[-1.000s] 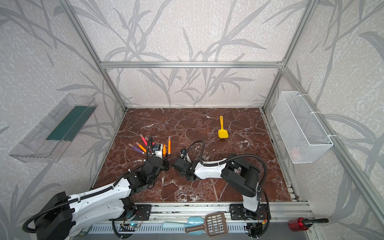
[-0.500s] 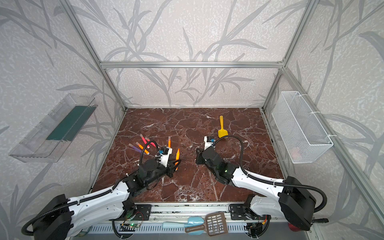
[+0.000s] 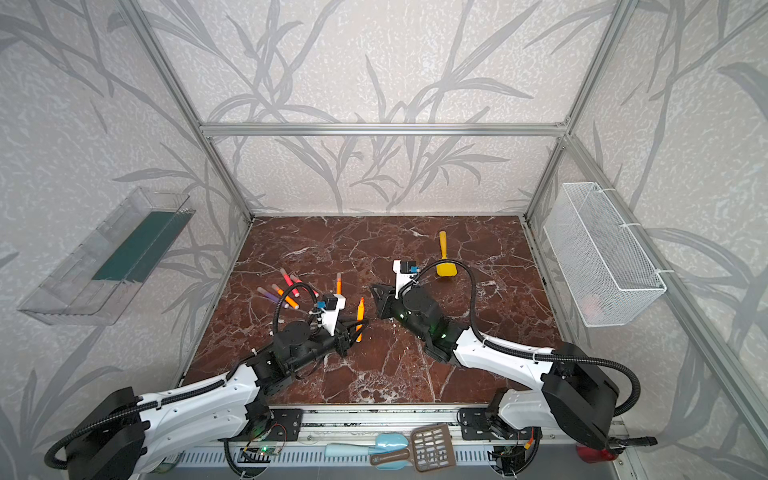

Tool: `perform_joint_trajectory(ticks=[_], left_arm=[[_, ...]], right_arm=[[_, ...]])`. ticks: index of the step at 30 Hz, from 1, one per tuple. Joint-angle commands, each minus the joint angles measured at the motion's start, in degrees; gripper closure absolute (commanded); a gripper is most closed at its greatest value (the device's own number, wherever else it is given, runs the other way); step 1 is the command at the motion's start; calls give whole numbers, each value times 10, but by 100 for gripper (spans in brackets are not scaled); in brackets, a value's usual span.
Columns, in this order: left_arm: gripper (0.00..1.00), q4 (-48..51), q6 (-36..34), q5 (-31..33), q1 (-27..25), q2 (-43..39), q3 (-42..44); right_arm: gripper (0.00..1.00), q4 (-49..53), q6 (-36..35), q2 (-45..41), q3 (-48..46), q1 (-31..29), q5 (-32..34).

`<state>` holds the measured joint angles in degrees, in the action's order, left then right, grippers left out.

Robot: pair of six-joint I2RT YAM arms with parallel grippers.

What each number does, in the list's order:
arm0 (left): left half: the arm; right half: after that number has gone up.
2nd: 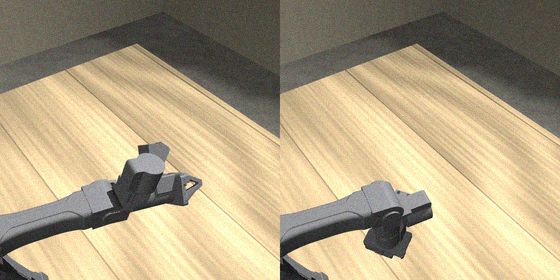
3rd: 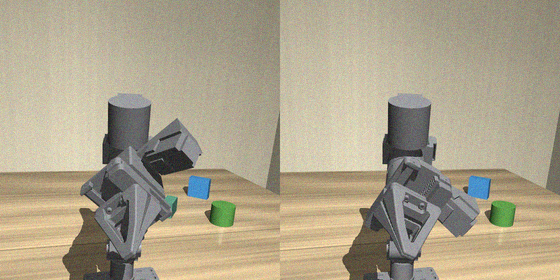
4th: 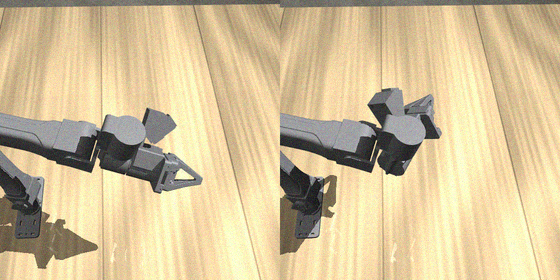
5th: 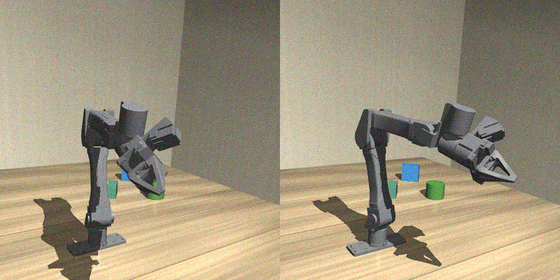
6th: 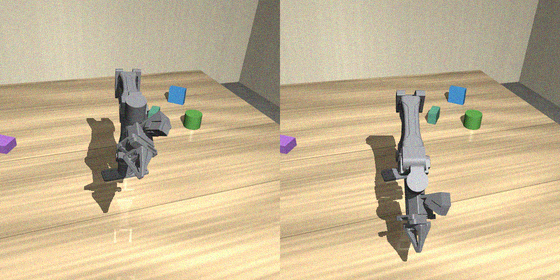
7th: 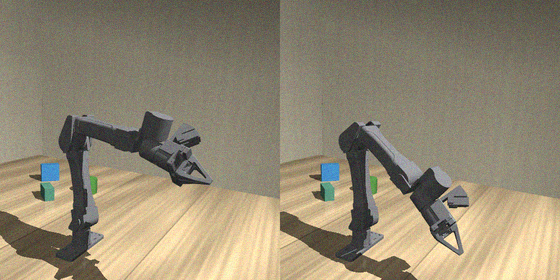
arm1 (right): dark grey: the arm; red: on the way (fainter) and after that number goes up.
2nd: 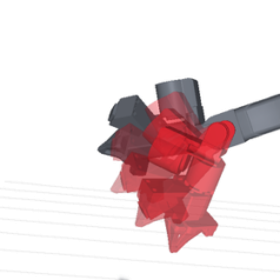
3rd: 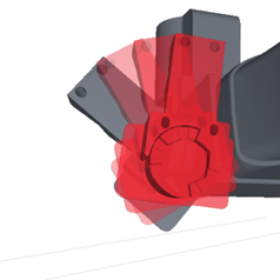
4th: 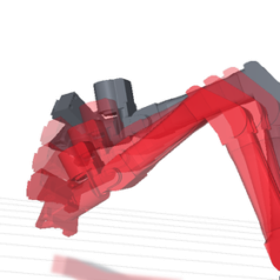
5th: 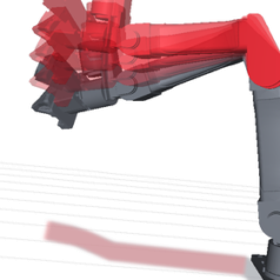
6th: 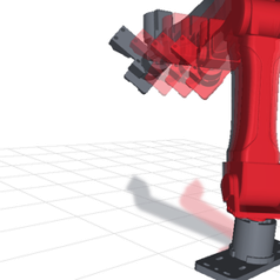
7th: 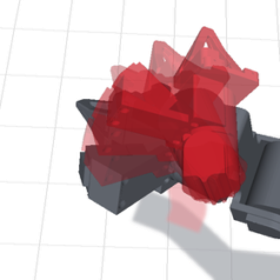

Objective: Insert the pens into the pen caps
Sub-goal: 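Lower the pale cap onto the orange marker tip held by the left gripper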

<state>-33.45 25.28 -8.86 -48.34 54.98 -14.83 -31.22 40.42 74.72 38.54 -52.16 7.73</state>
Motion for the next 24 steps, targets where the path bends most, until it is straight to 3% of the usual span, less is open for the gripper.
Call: perform_joint_trajectory(ticks=[1, 24], left_arm=[[100, -27, 6, -2, -2, 6, 3], [100, -44, 16, 14, -4, 29, 0]], right_arm=[[100, -40, -11, 6, 17, 1, -26], [100, -51, -11, 30, 25, -8, -45]])
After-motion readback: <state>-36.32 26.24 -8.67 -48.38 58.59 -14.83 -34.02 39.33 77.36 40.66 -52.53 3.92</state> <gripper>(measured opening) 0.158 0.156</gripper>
